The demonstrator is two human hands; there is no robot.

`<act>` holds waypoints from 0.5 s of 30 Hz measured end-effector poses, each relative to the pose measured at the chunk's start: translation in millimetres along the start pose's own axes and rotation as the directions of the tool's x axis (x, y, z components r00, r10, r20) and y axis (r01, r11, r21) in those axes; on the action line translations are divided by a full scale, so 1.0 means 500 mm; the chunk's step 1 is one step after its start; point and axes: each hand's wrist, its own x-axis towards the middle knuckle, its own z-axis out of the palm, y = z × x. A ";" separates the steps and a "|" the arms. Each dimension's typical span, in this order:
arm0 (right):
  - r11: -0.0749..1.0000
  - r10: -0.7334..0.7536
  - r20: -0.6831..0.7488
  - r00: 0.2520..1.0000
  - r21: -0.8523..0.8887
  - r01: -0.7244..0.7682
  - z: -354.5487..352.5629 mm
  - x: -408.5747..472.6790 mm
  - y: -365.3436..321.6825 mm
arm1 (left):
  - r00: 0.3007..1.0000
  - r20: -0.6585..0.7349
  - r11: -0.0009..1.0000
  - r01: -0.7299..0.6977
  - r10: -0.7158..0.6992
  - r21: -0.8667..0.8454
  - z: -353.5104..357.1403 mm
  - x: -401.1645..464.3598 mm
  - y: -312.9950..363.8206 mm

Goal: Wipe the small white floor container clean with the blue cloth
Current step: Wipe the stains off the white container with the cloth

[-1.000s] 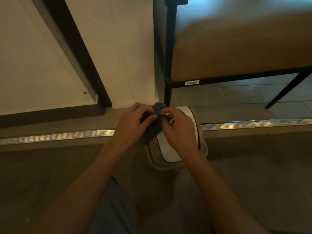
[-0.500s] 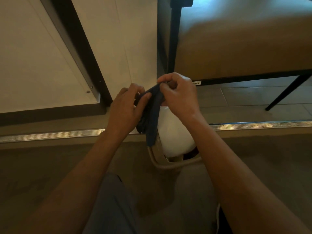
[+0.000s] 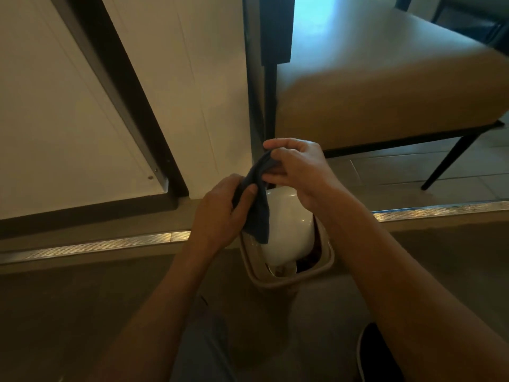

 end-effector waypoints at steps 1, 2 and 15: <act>1.000 0.021 0.010 1.000 0.017 -0.021 0.002 -0.007 -0.009 | 1.000 -0.014 1.000 0.008 -0.008 0.013 0.006 -0.006 0.014; 0.999 0.030 0.012 0.999 0.020 -0.030 0.005 -0.013 -0.018 | 0.999 -0.034 0.999 0.018 -0.016 0.040 0.013 -0.013 0.027; 0.999 0.037 0.128 0.991 -0.025 -0.034 -0.043 -0.012 -0.061 | 0.912 -0.344 0.925 0.310 -0.224 0.220 0.132 -0.033 0.073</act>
